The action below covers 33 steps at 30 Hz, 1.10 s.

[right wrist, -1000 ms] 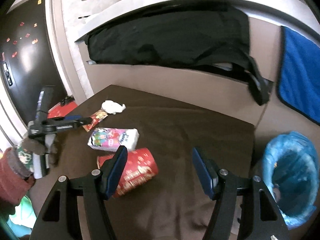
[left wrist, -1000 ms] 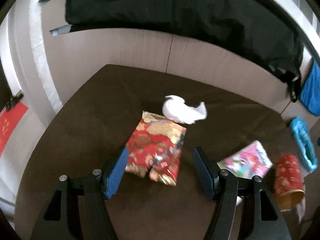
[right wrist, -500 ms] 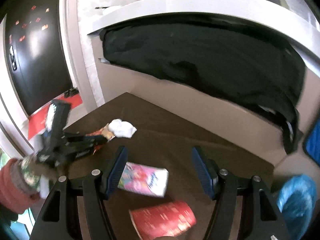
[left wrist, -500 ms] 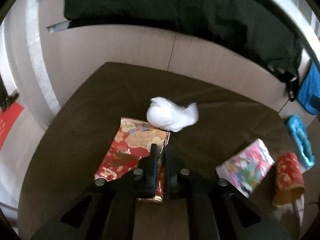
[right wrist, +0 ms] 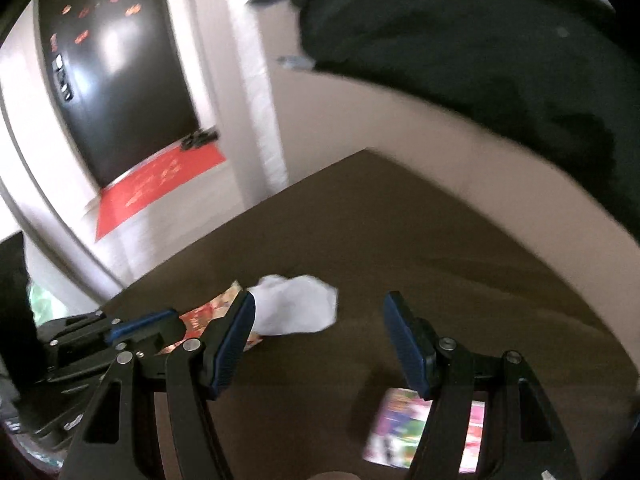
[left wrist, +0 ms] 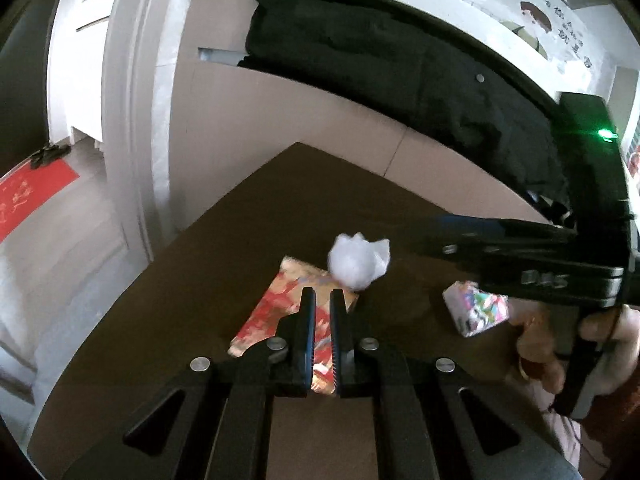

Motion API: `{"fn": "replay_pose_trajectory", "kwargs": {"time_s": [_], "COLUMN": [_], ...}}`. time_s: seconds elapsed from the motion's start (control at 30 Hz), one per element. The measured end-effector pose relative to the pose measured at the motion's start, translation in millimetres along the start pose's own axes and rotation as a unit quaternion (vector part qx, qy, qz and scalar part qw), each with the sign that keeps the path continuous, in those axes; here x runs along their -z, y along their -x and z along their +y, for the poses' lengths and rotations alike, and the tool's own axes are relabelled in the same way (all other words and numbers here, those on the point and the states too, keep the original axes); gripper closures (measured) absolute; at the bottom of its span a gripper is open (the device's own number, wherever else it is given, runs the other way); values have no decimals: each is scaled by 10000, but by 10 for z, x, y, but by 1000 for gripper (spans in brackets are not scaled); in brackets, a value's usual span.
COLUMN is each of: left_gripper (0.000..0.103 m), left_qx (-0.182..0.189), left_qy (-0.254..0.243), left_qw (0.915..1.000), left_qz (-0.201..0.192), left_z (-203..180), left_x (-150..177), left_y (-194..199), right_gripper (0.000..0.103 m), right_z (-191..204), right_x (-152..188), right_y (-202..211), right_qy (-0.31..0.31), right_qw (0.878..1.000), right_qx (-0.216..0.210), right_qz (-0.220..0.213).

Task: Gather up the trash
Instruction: 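Return to the table and grasp the red-gold snack bag with the left tool, then grasp the white tissue with the right tool while the left tool holds the snack bag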

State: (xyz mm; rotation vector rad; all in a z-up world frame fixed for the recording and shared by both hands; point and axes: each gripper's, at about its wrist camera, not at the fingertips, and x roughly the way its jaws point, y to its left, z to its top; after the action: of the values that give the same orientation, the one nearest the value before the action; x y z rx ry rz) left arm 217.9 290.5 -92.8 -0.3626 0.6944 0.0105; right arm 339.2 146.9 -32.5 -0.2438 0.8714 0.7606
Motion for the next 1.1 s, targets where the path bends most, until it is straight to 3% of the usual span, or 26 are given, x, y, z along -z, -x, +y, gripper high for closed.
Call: {"fn": "replay_pose_trajectory", "kwargs": {"time_s": [0.13, 0.2, 0.27, 0.33, 0.37, 0.47, 0.53, 0.83, 1.1], "left_gripper": [94, 86, 54, 47, 47, 46, 44, 43, 48], "left_qx": [-1, 54, 126, 153, 121, 121, 208, -128, -374], "left_qy": [-25, 1, 55, 63, 51, -14, -133, -902, -1212], "left_qw": [10000, 10000, 9999, 9998, 9999, 9998, 9994, 9919, 9875], "left_qz": [59, 84, 100, 77, 74, 128, 241, 882, 931], "left_z": [85, 127, 178, 215, 222, 217, 155, -135, -236], "left_x": [89, 106, 102, 98, 91, 81, 47, -151, -159], "left_y": [89, 132, 167, 194, 199, 172, 78, -688, -781], "right_gripper": [40, 41, 41, 41, 44, 76, 85, 87, 90], "right_z": [152, 164, 139, 124, 100, -38, -111, -331, -697], "right_x": [5, -12, -31, -70, -73, -80, -93, -46, -17], "right_y": [-286, -413, -517, -618, -652, -680, -586, -179, -24], "right_qy": [160, 125, 83, 26, -28, -329, -441, -538, -983], "right_qw": [9997, 9995, 9992, 9989, 9986, 9959, 9951, 9970, 9942], "right_qx": [-13, -88, -128, -114, -160, -523, -640, -476, -368], "right_qz": [202, 290, 380, 455, 505, 666, 606, 297, 222]}}
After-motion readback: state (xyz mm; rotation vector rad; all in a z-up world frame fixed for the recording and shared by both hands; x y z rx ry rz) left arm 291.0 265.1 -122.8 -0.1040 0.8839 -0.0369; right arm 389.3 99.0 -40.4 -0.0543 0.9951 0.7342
